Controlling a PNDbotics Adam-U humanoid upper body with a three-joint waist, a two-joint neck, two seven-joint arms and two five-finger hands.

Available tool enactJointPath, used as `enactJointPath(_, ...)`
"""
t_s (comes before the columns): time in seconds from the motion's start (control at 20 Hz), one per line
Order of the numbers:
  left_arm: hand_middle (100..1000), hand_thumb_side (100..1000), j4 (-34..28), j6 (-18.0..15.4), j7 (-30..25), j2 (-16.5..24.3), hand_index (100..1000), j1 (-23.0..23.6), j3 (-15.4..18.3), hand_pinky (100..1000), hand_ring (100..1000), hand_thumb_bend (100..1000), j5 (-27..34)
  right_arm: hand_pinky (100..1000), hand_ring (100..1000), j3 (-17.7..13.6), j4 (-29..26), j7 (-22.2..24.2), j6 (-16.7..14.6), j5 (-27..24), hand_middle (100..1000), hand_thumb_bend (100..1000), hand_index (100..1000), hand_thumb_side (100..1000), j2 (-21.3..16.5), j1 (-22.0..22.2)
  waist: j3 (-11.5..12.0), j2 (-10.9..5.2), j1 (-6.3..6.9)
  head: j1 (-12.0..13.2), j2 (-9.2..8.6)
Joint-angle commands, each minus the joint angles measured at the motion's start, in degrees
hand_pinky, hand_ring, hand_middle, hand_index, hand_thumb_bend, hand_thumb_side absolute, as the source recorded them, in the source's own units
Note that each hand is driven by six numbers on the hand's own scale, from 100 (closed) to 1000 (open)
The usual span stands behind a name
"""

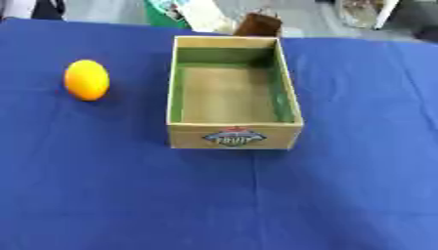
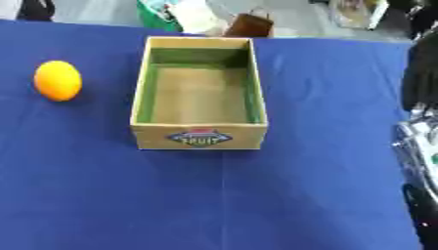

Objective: Pick up objects on the table and place them in the box.

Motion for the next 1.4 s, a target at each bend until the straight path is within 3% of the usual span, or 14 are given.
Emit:
enactJointPath(0.05, 685, 759, -0.96, -0.09, -0.24, 1.32, 800, -0.9, 0.3, 623, 697, 100, 0.01, 759, 759, -0.23, -0.81, 0.1, -0.06, -0.08, 756, 100, 846, 1000, -1.21, -0.57, 0.0, -1.34, 0.27, -0.9, 1.23)
enactJointPath(0.35, 685, 759, -0.96, -0.08, -0.37, 1.3, 800, -0.95, 0.22, 623, 698, 100, 0.07, 758, 759, -0.22, -0.81, 0.11, -0.13, -0.17, 757, 100, 846, 1000, -1.22, -0.67, -0.07, -1.53, 0.27, -3.21, 1.22)
enactJointPath(0.75, 686, 747, -0.96, 1.1, -0.68, 3.21, 801, -1.84, -0.16, 626, 698, 100, -1.04, 758, 759, -0.08, -0.81, 0.23, -0.13, -0.35, 758, 100, 845, 1000, -1.27, -0.99, -0.24, -1.6, 0.56, -1.77, 0.67)
enactJointPath(1.05, 682, 710, 0.56, 4.93, -2.19, 7.14, 808, -4.72, -1.42, 636, 703, 100, -4.57, 758, 759, 0.05, -0.81, 0.31, 0.0, -0.48, 759, 100, 845, 1000, -1.48, -1.16, -0.24, -2.01, 0.96, -0.68, 1.39)
enactJointPath(1.2, 604, 695, 3.84, 7.07, -3.35, 10.29, 829, -7.27, -2.0, 629, 632, 100, -8.32, 757, 758, 0.15, -0.81, 0.39, -0.07, -0.61, 759, 100, 845, 1000, -1.8, -1.4, -0.08, -2.42, 1.23, -0.62, 1.26)
enactJointPath(1.4, 639, 697, 10.89, 10.73, -6.0, 15.1, 830, -11.73, -3.2, 640, 654, 143, -20.29, 758, 758, 0.24, -0.81, 0.56, -0.14, -0.73, 759, 100, 844, 1000, -2.14, -1.03, 0.16, -2.92, 1.49, -0.95, 0.82)
